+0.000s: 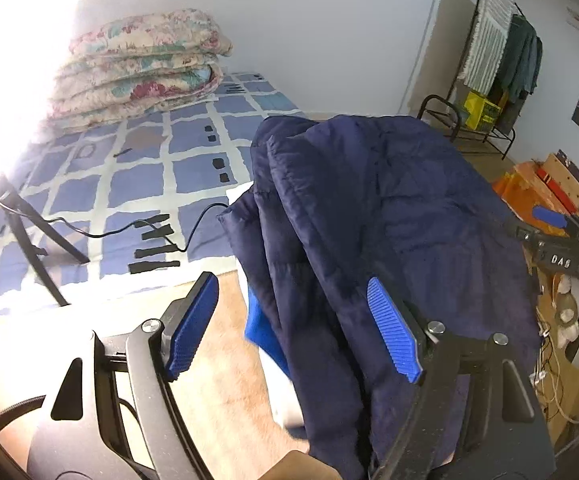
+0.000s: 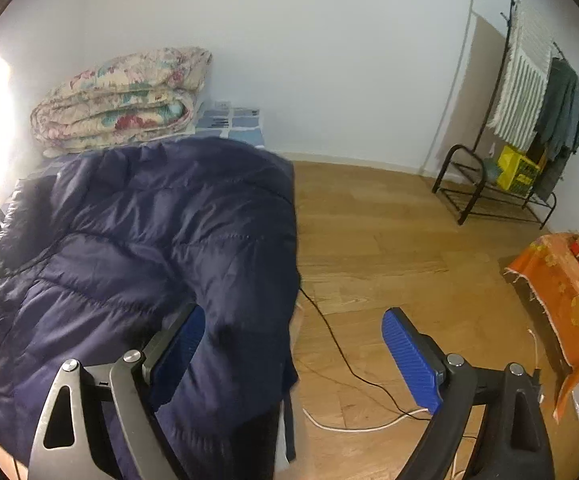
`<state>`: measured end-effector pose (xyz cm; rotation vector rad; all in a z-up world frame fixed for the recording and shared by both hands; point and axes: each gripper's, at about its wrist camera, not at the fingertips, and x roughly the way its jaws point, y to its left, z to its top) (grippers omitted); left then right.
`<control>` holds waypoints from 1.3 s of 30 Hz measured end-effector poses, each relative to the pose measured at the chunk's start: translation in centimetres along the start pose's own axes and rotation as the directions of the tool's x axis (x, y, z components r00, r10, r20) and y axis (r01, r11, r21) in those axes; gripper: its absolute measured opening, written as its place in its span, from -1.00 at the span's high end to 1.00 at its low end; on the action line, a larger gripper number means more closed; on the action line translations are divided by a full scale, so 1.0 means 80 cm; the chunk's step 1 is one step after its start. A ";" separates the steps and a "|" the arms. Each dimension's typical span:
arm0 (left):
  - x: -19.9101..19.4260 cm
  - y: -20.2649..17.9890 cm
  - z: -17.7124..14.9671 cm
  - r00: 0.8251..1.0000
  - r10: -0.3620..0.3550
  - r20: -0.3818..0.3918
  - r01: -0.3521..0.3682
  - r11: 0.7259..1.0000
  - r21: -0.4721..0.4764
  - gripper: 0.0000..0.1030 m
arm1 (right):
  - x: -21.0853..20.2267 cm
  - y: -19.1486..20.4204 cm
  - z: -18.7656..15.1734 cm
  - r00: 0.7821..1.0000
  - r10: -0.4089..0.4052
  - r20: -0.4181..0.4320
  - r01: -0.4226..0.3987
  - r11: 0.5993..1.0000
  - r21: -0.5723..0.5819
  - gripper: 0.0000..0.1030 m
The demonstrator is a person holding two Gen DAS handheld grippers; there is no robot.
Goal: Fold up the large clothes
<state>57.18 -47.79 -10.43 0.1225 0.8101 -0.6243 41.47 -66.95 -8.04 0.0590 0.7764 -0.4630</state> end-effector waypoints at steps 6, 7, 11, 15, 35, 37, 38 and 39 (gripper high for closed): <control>-0.065 -0.011 -0.020 0.998 0.009 0.057 -0.013 0.998 0.066 -0.54 | -0.066 0.000 -0.013 0.999 0.018 0.046 -0.019 1.000 0.007 -0.80; -0.076 -0.010 -0.024 0.998 0.003 0.067 -0.007 0.998 0.064 -0.54 | -0.077 0.001 -0.016 0.998 0.022 0.052 -0.022 1.000 0.005 -0.80; -0.122 -0.007 -0.044 0.994 -0.029 0.101 0.026 0.999 0.038 -0.54 | -0.115 0.004 -0.026 0.998 0.020 0.067 -0.021 0.999 0.027 -0.81; -0.172 -0.004 -0.067 0.991 -0.058 0.125 0.053 0.998 0.036 -0.54 | -0.163 0.022 -0.032 0.996 0.027 0.087 -0.030 0.999 0.026 -0.81; -0.465 0.000 -0.234 0.977 0.039 0.212 -0.052 0.997 0.054 -0.54 | -0.442 0.166 -0.162 0.979 0.068 0.192 -0.066 0.998 -0.019 -1.00; -0.489 -0.009 -0.251 0.974 0.047 0.223 -0.064 0.996 0.066 -0.54 | -0.461 0.176 -0.181 0.977 0.086 0.192 -0.083 0.996 -0.025 -0.99; -0.499 -0.013 -0.259 0.973 0.048 0.227 -0.064 0.996 0.066 -0.55 | -0.472 0.182 -0.192 0.977 0.086 0.195 -0.082 0.996 -0.030 -0.99; -0.513 -0.017 -0.269 0.972 0.048 0.232 -0.065 0.996 0.065 -0.55 | -0.480 0.185 -0.201 0.976 0.082 0.199 -0.077 0.997 -0.033 -0.99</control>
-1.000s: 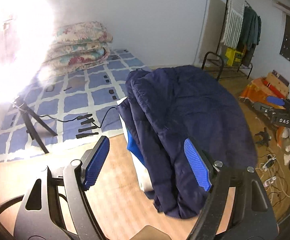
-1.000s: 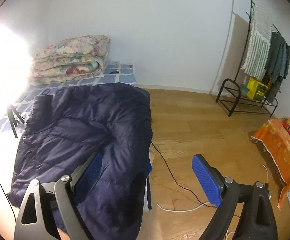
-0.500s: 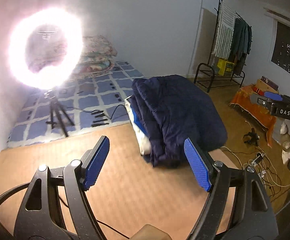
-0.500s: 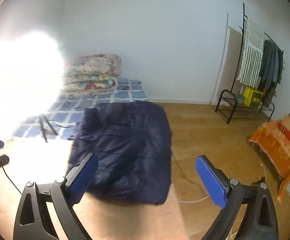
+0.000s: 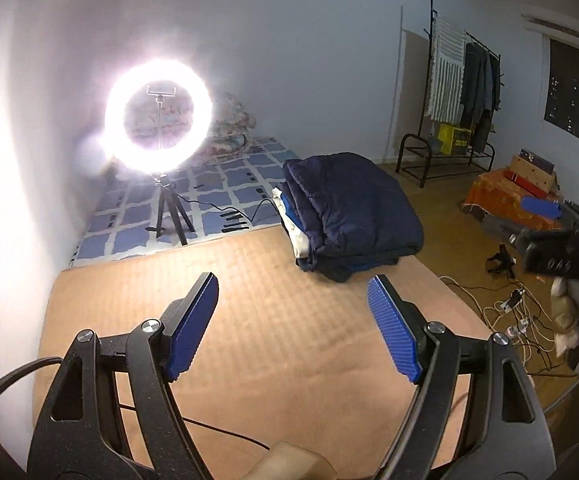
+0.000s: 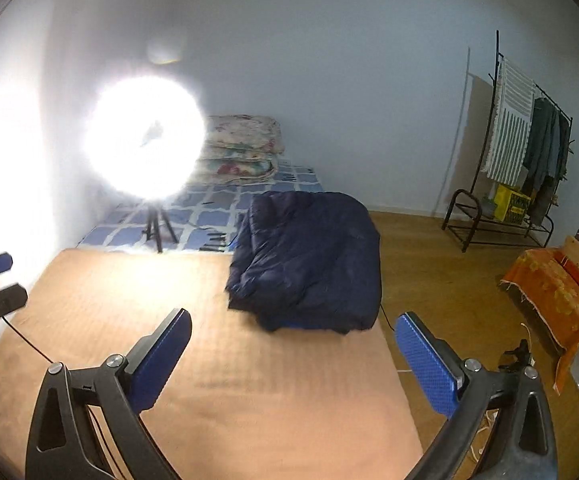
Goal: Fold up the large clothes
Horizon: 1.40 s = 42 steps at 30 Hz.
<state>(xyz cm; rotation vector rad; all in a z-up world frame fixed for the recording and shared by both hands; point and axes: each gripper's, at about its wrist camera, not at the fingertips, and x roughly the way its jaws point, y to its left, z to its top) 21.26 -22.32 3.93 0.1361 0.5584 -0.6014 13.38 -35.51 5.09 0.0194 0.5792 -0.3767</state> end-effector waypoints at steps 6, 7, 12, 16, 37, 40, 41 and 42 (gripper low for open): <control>-0.067 -0.024 -0.036 1.000 -0.002 0.009 0.002 1.000 -0.004 -0.74 | -0.054 0.017 -0.042 0.999 0.016 0.037 -0.017 0.999 0.028 -0.99; -0.078 -0.028 -0.043 1.000 0.004 0.014 -0.004 1.000 -0.008 -0.80 | -0.062 0.018 -0.049 0.999 0.028 0.041 -0.030 0.999 0.039 -0.99; -0.107 -0.044 -0.064 0.998 0.031 0.059 -0.030 0.999 -0.024 -1.00 | -0.081 0.031 -0.075 0.998 0.015 0.060 -0.017 0.999 0.035 -0.99; -0.107 -0.054 -0.078 0.996 0.068 0.058 -0.068 0.998 -0.002 -1.00 | -0.079 0.036 -0.085 0.997 -0.006 0.079 0.003 0.999 0.042 -0.99; -0.094 -0.045 -0.119 0.995 0.102 0.016 -0.102 0.994 0.024 -1.00 | -0.052 0.031 -0.116 0.999 -0.036 0.041 0.030 0.993 0.118 -0.99; -0.096 -0.045 -0.119 0.994 0.103 0.023 -0.104 0.994 0.029 -1.00 | -0.051 0.032 -0.117 0.999 -0.033 0.038 0.028 0.993 0.118 -0.99; -0.097 -0.046 -0.119 0.994 0.105 0.026 -0.106 0.994 0.030 -1.00 | -0.051 0.032 -0.117 0.999 -0.032 0.038 0.028 0.993 0.118 -0.99; -0.097 -0.045 -0.121 0.994 0.105 0.026 -0.106 0.994 0.031 -1.00 | -0.051 0.033 -0.117 0.999 -0.034 0.039 0.029 0.993 0.116 -0.99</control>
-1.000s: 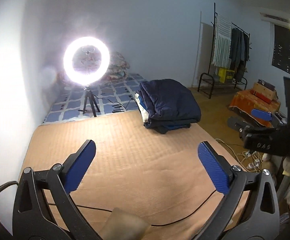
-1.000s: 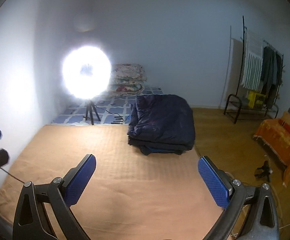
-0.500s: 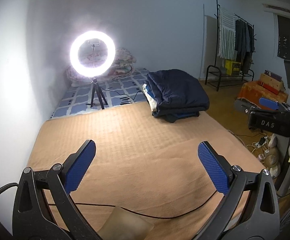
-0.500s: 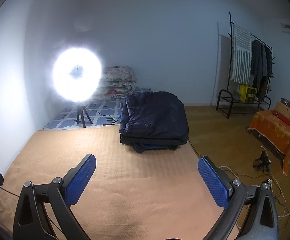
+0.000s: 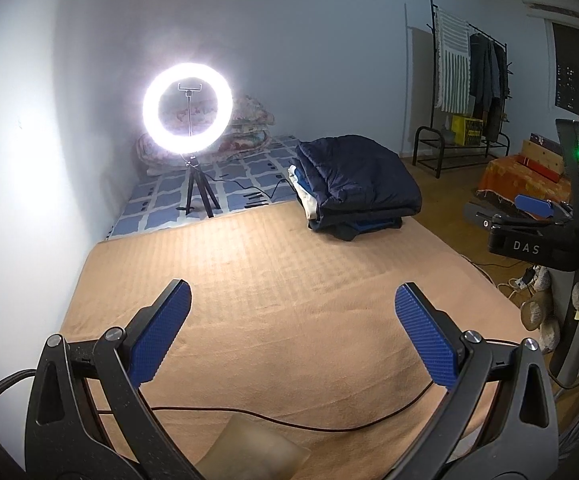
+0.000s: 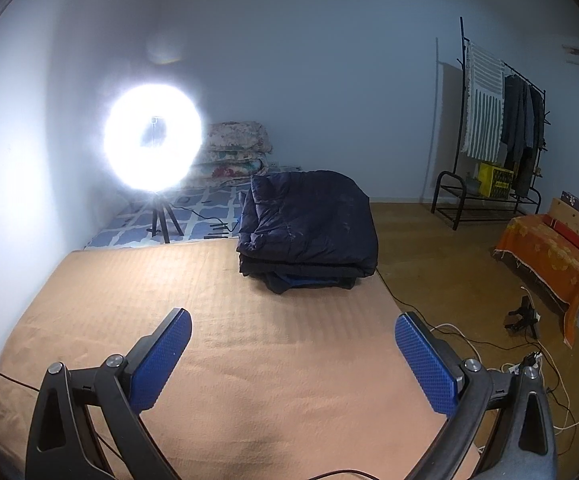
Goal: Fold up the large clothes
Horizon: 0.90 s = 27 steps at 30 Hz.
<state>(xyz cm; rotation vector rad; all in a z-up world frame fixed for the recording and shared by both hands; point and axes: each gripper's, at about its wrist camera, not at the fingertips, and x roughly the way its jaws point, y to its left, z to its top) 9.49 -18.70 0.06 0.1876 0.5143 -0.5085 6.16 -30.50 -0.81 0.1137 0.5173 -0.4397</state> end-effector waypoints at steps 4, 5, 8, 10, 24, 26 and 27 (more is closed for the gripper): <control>-0.001 0.001 0.000 1.000 -0.004 -0.002 0.004 1.000 -0.009 -1.00 | 0.002 0.001 0.000 1.000 -0.003 -0.001 0.003 1.000 -0.005 -1.00; -0.002 0.002 0.000 1.000 -0.001 0.000 0.001 1.000 -0.009 -1.00 | 0.001 0.002 0.000 1.000 -0.004 0.000 0.004 1.000 -0.003 -1.00; -0.002 0.004 0.000 1.000 0.003 0.003 -0.003 1.000 -0.006 -1.00 | 0.001 0.002 -0.001 1.000 -0.002 0.001 0.002 1.000 -0.009 -0.99; -0.002 0.004 0.000 1.000 0.004 0.002 -0.004 1.000 -0.006 -1.00 | 0.002 0.004 -0.002 1.000 -0.005 0.002 0.005 1.000 -0.018 -0.99; -0.001 0.007 0.000 1.000 0.016 0.008 -0.016 1.000 0.004 -1.00 | 0.007 0.005 -0.003 1.000 -0.005 -0.007 0.005 0.999 -0.034 -0.99; -0.001 0.008 0.001 1.000 0.018 0.008 -0.018 1.000 0.006 -1.00 | 0.008 0.006 -0.004 1.000 -0.007 -0.007 0.007 0.999 -0.037 -0.99; -0.002 0.008 0.001 1.000 0.018 0.007 -0.018 1.000 0.007 -1.00 | 0.008 0.006 -0.005 1.000 -0.010 -0.007 0.010 0.999 -0.039 -0.99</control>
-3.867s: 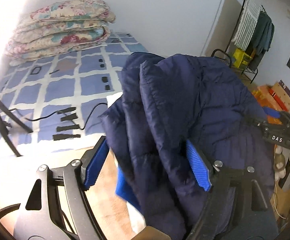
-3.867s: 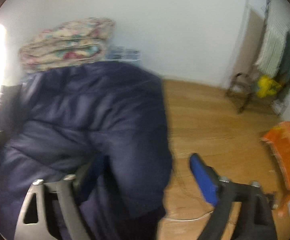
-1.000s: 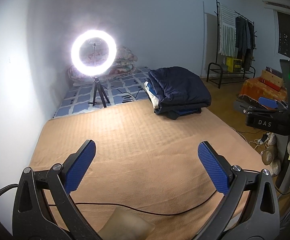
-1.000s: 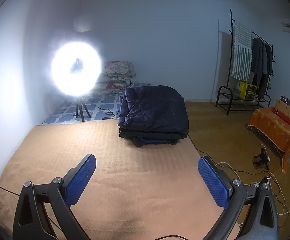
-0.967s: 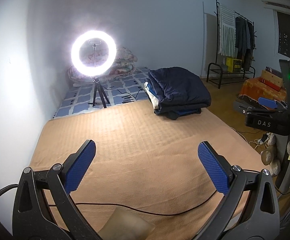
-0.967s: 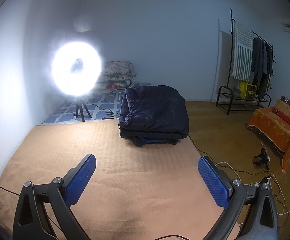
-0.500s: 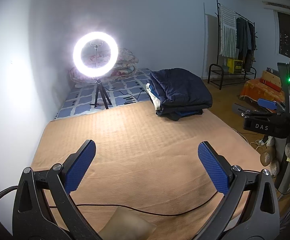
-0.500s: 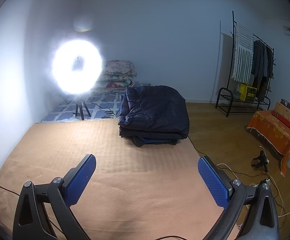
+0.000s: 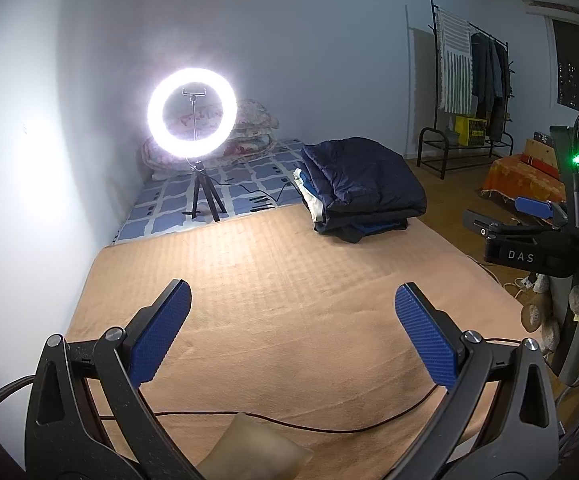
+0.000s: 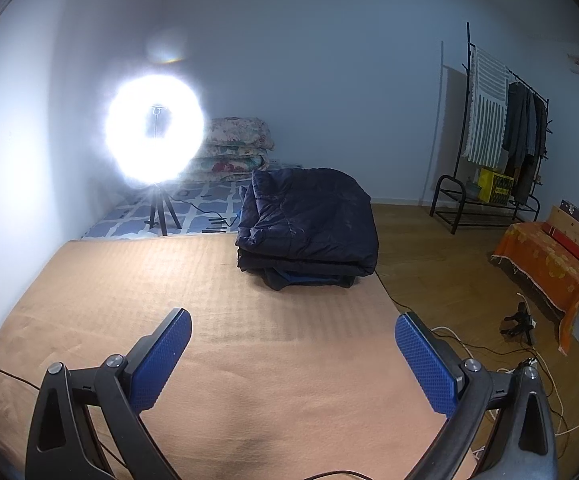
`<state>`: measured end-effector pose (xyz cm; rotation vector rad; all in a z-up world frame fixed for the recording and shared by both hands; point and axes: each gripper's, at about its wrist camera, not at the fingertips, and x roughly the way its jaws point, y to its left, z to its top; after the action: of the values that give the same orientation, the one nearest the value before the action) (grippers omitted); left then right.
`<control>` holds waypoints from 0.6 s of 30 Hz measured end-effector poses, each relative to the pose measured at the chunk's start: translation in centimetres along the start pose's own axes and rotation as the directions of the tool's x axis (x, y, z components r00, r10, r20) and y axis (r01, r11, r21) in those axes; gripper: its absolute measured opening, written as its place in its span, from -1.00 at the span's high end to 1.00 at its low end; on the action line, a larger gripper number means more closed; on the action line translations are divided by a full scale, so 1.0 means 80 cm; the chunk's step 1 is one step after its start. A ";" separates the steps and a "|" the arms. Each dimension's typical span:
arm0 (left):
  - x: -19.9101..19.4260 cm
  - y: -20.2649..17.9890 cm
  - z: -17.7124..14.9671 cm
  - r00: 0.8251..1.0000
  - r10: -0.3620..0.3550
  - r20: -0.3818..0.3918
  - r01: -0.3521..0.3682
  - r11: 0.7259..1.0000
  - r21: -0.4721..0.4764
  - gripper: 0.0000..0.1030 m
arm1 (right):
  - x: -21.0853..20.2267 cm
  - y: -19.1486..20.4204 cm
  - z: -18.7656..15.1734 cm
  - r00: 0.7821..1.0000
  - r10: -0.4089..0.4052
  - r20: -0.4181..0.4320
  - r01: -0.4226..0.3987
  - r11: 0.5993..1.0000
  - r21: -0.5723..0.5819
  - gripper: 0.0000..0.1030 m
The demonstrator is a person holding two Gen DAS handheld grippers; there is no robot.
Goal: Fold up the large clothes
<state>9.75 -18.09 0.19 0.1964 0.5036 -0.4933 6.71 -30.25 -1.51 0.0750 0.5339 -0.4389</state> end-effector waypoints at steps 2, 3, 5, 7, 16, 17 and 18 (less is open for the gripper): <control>0.000 0.001 0.000 1.000 0.000 0.000 0.000 1.000 0.000 -1.00 | 0.001 0.000 -0.001 1.000 -0.002 -0.004 0.002 1.000 -0.004 -0.99; -0.001 0.000 0.000 1.000 0.000 0.001 0.000 1.000 0.000 -1.00 | 0.002 0.000 -0.002 1.000 -0.002 -0.005 0.002 1.000 -0.004 -0.99; 0.000 0.001 0.000 1.000 0.002 0.002 -0.002 1.000 0.001 -1.00 | 0.002 -0.002 -0.002 1.000 -0.001 -0.008 0.001 1.000 0.001 -0.99; 0.000 0.001 0.000 1.000 0.003 0.002 -0.003 1.000 0.001 -1.00 | 0.002 -0.003 -0.003 1.000 0.000 -0.010 0.000 1.000 0.006 -0.99; 0.000 0.002 0.000 1.000 0.004 0.001 -0.004 1.000 0.006 -1.00 | 0.002 -0.001 -0.005 1.000 -0.005 -0.010 0.004 1.000 -0.004 -0.99; 0.000 0.003 0.000 1.000 0.004 0.001 -0.004 1.000 0.005 -1.00 | 0.002 -0.002 -0.005 1.000 -0.006 -0.010 0.006 1.000 -0.005 -0.99; 0.000 0.004 0.000 1.000 0.004 0.001 -0.004 1.000 0.005 -1.00 | 0.002 -0.001 -0.005 1.000 -0.005 -0.010 0.005 1.000 -0.006 -0.99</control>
<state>9.91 -17.82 0.19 0.2022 0.5008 -0.4909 6.59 -30.34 -1.96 0.0702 0.5453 -0.4420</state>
